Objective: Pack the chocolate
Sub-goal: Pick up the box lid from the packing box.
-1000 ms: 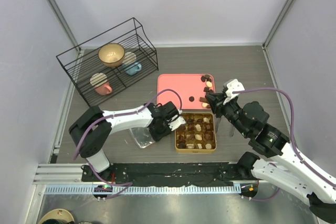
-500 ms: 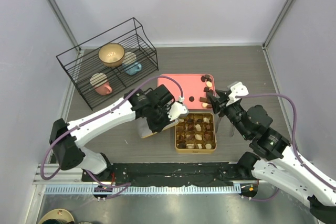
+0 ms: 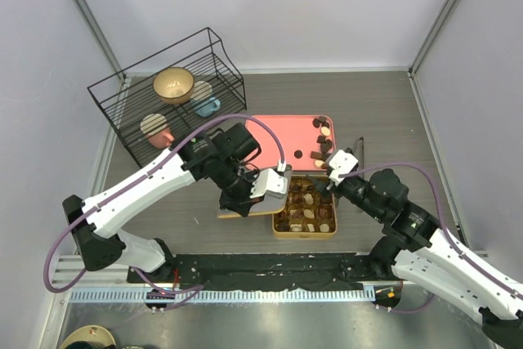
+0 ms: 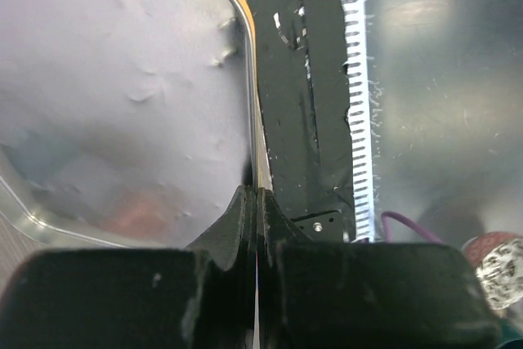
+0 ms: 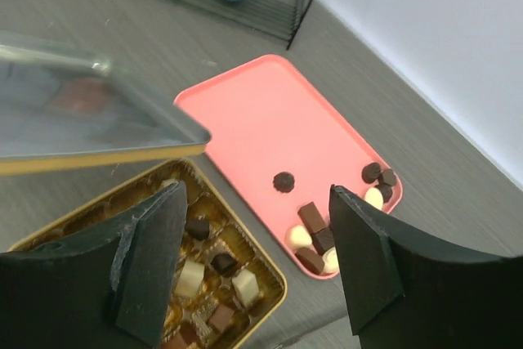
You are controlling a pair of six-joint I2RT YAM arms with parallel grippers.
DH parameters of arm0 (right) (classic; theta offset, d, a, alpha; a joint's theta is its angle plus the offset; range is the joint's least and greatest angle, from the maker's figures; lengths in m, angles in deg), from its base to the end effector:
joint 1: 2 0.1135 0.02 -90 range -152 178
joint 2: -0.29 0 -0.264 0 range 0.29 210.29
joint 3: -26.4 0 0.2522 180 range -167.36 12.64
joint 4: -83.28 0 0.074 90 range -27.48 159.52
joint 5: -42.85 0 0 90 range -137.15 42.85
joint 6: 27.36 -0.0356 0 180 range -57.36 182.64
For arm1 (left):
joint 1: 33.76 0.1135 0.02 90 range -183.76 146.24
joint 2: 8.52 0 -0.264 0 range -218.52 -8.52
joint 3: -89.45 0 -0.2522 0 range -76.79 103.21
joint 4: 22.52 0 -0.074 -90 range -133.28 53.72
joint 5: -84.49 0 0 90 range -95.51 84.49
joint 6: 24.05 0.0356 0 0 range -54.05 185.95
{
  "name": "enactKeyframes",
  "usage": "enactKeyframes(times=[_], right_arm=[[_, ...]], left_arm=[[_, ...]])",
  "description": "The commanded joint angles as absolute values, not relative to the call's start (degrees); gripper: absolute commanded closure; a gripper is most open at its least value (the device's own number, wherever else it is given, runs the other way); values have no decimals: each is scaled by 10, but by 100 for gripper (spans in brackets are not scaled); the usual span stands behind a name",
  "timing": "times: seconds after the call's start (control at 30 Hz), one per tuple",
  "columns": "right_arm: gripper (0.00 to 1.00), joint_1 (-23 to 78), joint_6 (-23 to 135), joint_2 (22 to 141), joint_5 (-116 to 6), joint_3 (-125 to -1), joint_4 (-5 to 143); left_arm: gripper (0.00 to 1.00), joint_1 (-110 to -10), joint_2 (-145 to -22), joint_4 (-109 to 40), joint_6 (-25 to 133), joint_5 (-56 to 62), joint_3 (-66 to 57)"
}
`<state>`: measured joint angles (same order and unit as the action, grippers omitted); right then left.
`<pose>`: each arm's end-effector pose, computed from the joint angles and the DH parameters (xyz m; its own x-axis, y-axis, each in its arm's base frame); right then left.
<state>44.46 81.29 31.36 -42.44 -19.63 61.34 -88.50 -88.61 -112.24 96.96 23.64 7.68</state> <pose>0.1028 0.1040 0.3015 0.1338 -0.3219 -0.9373 -0.6581 0.6783 -0.3269 0.1287 -0.2121 0.3524 -0.0563 0.8590 -0.5089 0.9695 -0.0747 -0.2333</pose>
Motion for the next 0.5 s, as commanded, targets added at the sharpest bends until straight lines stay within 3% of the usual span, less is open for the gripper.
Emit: enactKeyframes(times=[0.0, 0.23, 0.47], right_arm=[[25, 447, 865, 350, -530, -258, 520], [24, 447, 882, 349, -606, -286, 510], [15, 447, 927, 342, -618, -339, 435]], left_arm=[[100, -885, -869, -1260, 1080, 315, 122], [100, -885, -896, -1314, 1130, 346, 166], [100, -885, -906, -1315, 1131, 338, 158]])
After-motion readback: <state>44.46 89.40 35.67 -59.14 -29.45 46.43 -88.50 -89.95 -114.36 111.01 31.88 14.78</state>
